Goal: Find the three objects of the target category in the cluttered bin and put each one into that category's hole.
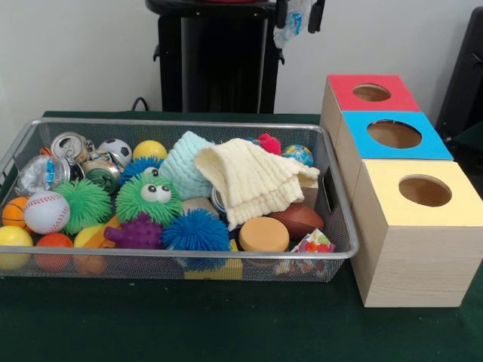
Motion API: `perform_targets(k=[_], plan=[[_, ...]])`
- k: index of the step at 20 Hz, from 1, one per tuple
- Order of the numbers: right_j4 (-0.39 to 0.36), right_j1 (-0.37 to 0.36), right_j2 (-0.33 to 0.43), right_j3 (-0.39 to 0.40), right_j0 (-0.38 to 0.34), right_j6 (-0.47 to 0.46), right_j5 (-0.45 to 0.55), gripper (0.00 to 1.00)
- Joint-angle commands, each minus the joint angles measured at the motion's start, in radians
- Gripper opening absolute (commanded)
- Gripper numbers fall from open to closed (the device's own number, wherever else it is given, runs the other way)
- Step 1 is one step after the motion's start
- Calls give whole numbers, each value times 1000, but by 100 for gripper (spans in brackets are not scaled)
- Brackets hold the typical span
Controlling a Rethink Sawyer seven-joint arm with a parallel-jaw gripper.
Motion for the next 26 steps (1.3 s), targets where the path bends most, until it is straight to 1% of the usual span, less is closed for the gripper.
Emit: perform_targets(k=[1, 10, 14, 18, 22, 26], plan=[[39, 15, -56, 72, -12, 199, 53, 0], [58, 14, -85, 77, 10, 185, 47, 0], [70, 4, -106, 97, 41, 215, 31, 0], [80, -10, -139, 106, 94, 266, 32, 0], [99, 5, -156, 104, 110, 259, 17, 0], [104, 9, -179, 85, 134, 260, 37, 0]])
